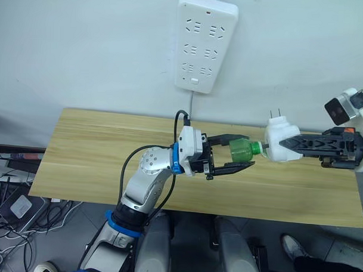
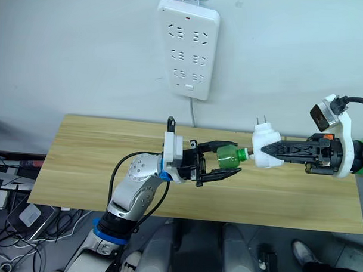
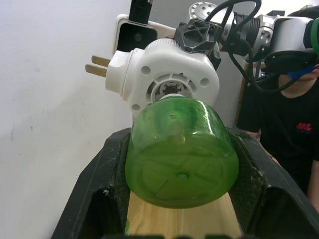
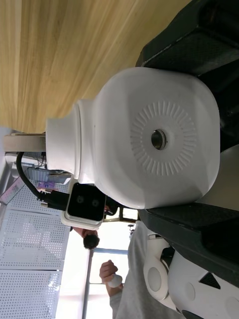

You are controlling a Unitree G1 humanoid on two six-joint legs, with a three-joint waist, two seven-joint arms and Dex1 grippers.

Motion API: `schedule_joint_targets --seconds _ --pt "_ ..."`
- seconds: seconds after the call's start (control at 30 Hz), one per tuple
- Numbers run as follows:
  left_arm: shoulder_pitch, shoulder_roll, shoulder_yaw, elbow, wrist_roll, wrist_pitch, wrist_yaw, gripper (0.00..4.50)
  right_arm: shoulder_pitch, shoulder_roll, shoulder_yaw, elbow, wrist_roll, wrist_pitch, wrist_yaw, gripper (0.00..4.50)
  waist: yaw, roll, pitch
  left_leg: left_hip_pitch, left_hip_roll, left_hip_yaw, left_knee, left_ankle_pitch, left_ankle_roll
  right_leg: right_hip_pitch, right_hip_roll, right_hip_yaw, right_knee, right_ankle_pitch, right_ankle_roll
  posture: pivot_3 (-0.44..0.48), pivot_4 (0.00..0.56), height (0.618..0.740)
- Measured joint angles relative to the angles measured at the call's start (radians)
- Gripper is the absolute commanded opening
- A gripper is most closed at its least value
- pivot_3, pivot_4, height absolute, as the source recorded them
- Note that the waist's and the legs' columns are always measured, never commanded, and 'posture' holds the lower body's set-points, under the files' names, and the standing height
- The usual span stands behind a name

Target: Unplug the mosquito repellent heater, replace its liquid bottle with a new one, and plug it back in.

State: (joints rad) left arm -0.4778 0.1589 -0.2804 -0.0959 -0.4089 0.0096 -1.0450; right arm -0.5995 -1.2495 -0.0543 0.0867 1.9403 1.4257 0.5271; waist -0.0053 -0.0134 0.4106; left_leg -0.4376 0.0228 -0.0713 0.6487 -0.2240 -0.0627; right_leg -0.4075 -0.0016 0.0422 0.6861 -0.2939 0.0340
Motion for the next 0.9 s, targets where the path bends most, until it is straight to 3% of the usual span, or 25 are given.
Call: schedule_joint_targets --seconds 0.9 --pt "-0.009 -0.004 0.005 0.028 0.009 -0.019 -0.017 2.26 -0.030 0.032 0.034 -0.069 0.003 -0.039 -0.074 3.00 -0.001 0.000 0.000 0.000 0.000 0.000 0.001 0.000 0.000 -0.001 0.000 0.000 0.002 0.000 0.000 0.004 0.370 0.740"
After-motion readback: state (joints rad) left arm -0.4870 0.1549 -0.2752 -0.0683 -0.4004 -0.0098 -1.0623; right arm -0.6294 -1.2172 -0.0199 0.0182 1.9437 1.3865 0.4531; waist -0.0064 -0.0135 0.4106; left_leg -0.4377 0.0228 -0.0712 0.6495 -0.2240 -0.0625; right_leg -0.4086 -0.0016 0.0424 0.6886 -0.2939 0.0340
